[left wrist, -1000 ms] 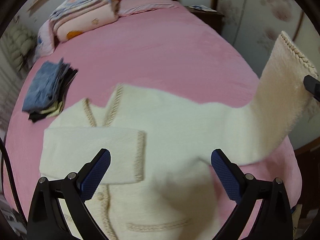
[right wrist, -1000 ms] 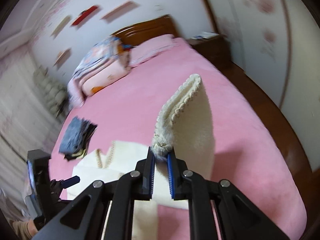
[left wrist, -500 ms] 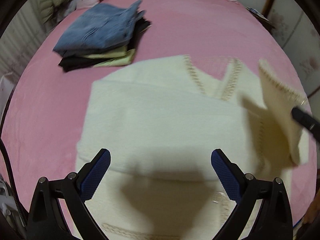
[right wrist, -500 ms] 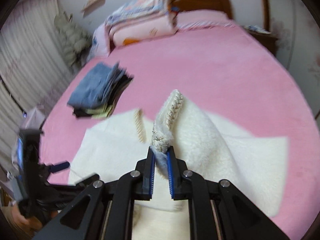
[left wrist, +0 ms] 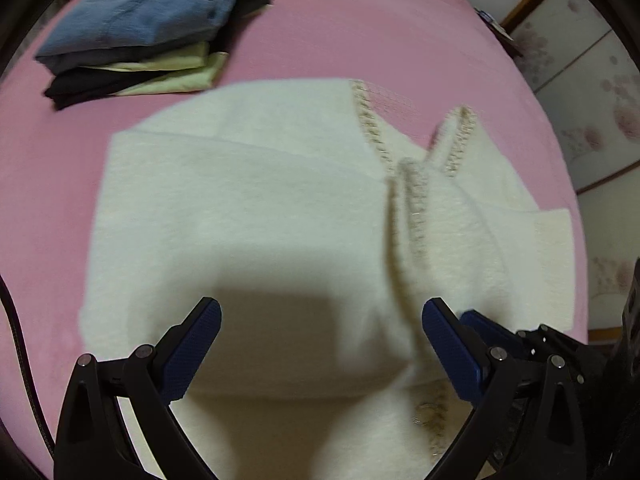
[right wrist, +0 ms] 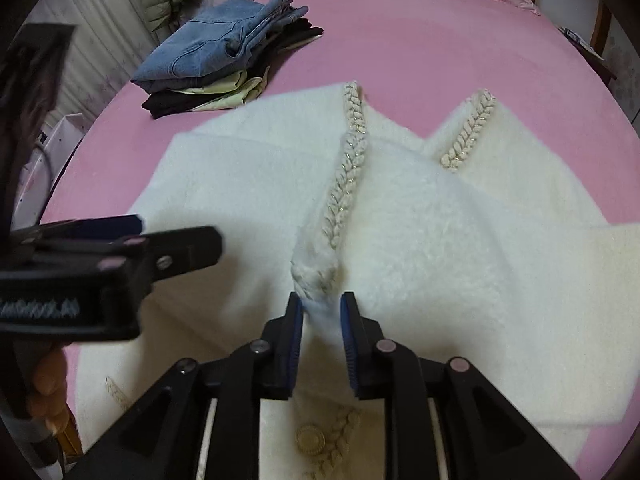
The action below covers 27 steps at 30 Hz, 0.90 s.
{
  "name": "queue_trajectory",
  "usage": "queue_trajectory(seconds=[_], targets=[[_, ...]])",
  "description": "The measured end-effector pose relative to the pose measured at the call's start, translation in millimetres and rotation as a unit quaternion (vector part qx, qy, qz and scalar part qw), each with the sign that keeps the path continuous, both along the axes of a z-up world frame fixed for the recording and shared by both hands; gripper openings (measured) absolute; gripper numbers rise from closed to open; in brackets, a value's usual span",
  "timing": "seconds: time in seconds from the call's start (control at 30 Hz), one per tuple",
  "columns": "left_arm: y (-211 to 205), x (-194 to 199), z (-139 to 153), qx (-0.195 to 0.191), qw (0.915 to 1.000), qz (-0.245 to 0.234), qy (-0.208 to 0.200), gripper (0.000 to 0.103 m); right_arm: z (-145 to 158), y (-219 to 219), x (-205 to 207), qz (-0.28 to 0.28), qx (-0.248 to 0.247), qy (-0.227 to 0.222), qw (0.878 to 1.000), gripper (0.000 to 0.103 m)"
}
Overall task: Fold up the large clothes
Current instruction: 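Grasp the braided front edge of the other panel with the left tool, then fold the panel over toward the cardigan center and open the left tool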
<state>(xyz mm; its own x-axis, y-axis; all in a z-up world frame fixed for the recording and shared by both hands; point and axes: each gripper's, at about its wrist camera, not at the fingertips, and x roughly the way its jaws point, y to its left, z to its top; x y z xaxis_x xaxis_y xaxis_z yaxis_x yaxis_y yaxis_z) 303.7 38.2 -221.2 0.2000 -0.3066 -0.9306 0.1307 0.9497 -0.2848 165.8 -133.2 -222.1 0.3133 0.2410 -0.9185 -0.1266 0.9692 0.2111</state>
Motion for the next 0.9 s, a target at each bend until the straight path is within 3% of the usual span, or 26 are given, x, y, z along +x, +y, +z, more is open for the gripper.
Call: queue_trajectory(seconds=[0.17, 0.3, 0.43, 0.5, 0.57, 0.67, 0.9], targets=[[-23, 12, -11, -0.041, 0.9987, -0.024, 0.016, 0.100, 20, -39, -25, -0.044, -0.006, -0.004, 0.999, 0.025], [-37, 23, -30, -0.051, 0.9977, -0.022, 0.039, 0.100, 25, -77, -43, -0.095, -0.009, 0.007, 0.995, 0.025], [-51, 32, -44, -0.069, 0.9957, -0.020, 0.058, 0.086, 21, -108, -60, -0.139, -0.012, 0.023, 0.990, 0.025], [-61, 37, -43, -0.081, 0.9945, -0.031, 0.058, 0.063, 16, -123, -70, -0.160, -0.016, 0.033, 0.986, 0.025], [-72, 39, -43, -0.074, 0.9943, -0.048, 0.061, 0.017, 13, -136, -78, -0.176, -0.023, 0.041, 0.983, 0.025], [-91, 37, -24, -0.042, 0.9959, -0.075, 0.028, 0.011, 6, -155, -88, -0.205, -0.033, 0.052, 0.977, 0.025], [-86, 20, 83, -0.089, 0.9871, -0.054, -0.121, 0.011, 0, -208, -116, -0.259, -0.053, 0.069, 0.962, 0.025]])
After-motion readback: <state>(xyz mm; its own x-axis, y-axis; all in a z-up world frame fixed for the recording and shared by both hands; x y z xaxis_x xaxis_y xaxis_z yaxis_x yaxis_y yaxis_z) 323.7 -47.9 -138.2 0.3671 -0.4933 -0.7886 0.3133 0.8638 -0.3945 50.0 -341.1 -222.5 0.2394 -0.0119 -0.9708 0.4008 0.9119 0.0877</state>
